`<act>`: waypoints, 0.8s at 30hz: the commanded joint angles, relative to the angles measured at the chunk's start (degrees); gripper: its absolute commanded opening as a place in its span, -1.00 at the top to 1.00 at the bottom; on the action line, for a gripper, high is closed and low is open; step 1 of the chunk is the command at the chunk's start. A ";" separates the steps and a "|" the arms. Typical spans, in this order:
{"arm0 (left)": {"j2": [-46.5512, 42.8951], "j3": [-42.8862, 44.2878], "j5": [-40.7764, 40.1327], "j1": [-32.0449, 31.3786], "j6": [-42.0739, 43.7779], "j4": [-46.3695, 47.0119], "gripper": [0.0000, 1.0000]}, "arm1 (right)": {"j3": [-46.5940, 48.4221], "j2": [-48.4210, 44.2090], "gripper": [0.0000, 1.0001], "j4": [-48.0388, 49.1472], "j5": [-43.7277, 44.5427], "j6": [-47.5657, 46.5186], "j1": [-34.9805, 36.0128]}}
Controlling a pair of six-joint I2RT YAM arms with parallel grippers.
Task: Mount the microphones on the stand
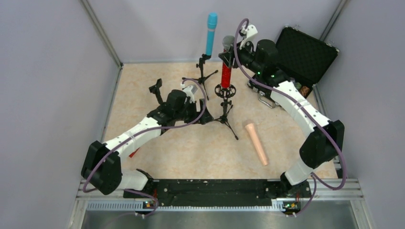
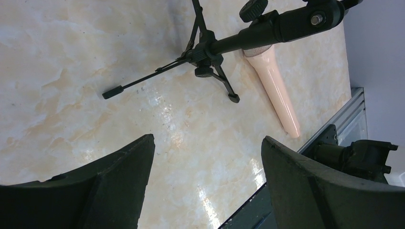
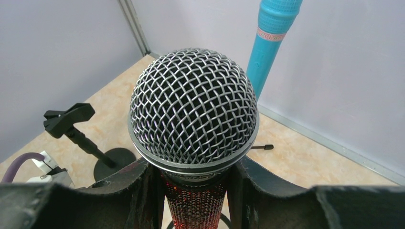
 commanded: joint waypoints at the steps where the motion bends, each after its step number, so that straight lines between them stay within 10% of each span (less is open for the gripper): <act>1: 0.56 2.06 1.65 0.05 -0.14 1.21 -0.72 | -1.61 0.26 1.00 5.89 -0.48 0.41 0.67; 24: 1.13 2.75 3.69 0.03 -0.51 1.14 -0.71 | -7.14 0.57 1.00 7.32 -0.27 -1.15 0.72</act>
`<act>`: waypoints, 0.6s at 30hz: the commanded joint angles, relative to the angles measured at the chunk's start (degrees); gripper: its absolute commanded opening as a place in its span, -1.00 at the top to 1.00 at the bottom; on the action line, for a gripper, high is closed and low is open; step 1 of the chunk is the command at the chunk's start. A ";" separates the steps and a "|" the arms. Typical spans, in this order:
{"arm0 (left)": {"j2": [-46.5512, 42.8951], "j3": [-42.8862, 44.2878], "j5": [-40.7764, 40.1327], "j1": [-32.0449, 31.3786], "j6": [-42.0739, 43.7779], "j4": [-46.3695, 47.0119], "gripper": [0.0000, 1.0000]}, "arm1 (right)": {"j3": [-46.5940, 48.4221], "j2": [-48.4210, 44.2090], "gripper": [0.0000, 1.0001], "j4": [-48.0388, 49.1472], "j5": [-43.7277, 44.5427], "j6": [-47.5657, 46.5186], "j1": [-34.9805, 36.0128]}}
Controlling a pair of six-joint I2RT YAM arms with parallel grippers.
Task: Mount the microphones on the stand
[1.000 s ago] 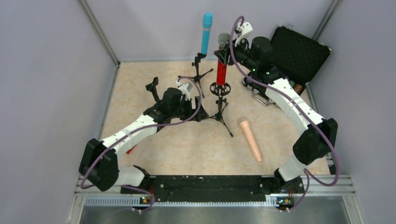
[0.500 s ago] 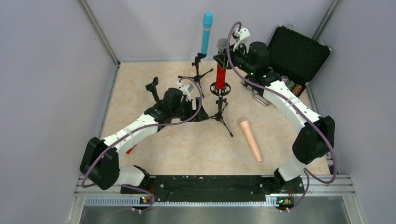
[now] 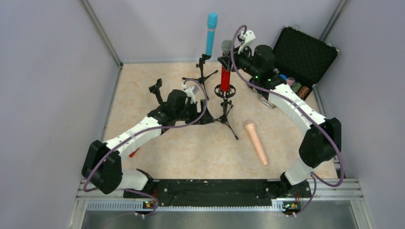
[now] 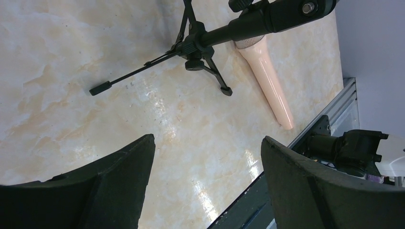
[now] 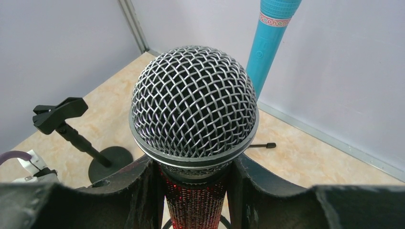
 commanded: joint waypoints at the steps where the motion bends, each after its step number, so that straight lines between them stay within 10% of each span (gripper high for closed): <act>1: 0.61 2.68 0.94 0.05 -0.38 1.56 -0.71 | -1.85 -0.08 1.00 1.38 -0.48 -1.59 0.72; 18: 1.30 3.67 2.17 0.04 -1.04 1.54 -0.70 | -8.65 -1.22 1.00 4.44 -2.92 -1.20 0.74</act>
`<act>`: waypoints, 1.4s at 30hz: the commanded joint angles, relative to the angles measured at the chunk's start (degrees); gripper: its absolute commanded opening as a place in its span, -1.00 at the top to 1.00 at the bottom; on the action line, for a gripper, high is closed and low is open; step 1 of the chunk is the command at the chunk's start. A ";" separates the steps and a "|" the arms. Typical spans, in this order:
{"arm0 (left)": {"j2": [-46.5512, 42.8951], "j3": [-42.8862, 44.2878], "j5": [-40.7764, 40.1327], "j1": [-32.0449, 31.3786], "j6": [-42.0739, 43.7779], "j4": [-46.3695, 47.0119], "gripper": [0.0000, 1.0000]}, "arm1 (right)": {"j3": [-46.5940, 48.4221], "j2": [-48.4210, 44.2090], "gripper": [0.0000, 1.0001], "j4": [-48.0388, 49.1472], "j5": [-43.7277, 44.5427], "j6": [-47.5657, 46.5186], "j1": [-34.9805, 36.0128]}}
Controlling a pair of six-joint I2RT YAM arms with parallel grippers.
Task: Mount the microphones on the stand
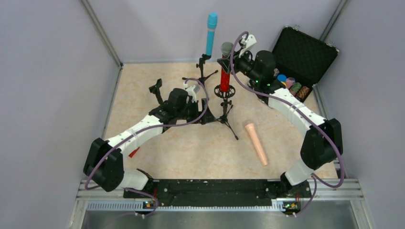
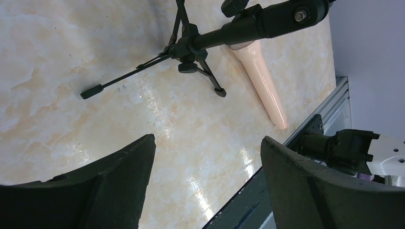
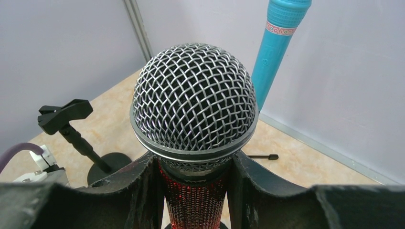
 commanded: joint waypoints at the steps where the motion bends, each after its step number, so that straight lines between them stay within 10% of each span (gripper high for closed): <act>1: -0.34 2.14 0.70 0.07 -0.25 1.49 -0.70 | -3.27 -0.11 1.00 -3.93 -1.63 -1.12 0.72; 42: -1.22 1.10 1.35 0.06 -1.83 1.62 -0.70 | -14.66 -2.04 1.00 -0.19 -5.59 -1.31 1.97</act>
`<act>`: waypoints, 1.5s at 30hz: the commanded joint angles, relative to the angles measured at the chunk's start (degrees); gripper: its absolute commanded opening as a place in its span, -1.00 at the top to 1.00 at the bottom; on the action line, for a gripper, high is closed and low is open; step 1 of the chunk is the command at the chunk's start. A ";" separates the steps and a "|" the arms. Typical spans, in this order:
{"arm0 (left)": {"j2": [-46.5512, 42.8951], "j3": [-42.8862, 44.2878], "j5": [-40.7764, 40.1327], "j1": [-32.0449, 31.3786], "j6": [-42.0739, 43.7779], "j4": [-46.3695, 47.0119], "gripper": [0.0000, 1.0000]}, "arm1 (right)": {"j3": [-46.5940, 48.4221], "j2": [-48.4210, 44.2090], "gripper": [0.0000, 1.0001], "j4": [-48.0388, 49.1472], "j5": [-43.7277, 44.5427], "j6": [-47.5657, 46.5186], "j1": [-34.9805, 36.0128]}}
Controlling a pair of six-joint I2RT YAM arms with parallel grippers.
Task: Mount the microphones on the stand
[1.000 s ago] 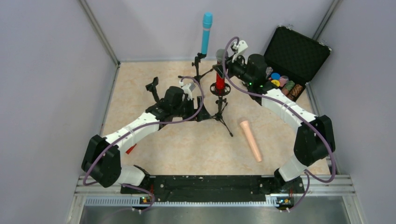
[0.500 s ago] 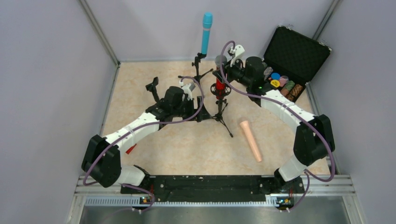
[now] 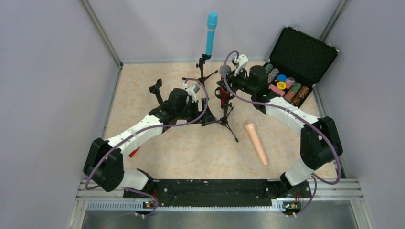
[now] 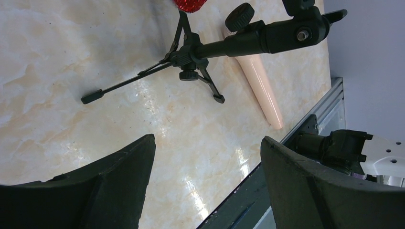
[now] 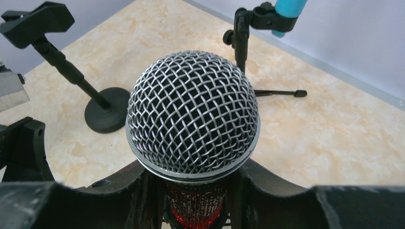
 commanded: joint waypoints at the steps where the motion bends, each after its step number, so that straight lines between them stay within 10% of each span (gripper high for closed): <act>1: -1.30 1.10 0.96 0.02 -0.69 1.64 -0.70 | -3.24 -1.94 1.00 0.32 -2.37 0.98 1.51; 8: -1.88 0.76 0.91 0.07 -0.73 1.60 -0.70 | -5.73 -2.79 0.92 1.81 -2.39 1.60 1.62; 15: -2.90 0.02 0.74 0.07 -0.96 1.71 -0.70 | -5.28 -4.83 -0.02 2.41 -1.80 5.25 1.62; 23: -5.24 -1.68 -0.97 0.03 -1.18 2.33 -0.70 | -6.85 -9.82 -0.57 6.78 -1.56 9.74 1.57; 45: -14.86 -7.23 -13.01 0.16 -0.51 9.61 -0.72 | -16.75 -26.30 -0.79 -2.21 -2.13 16.12 -1.96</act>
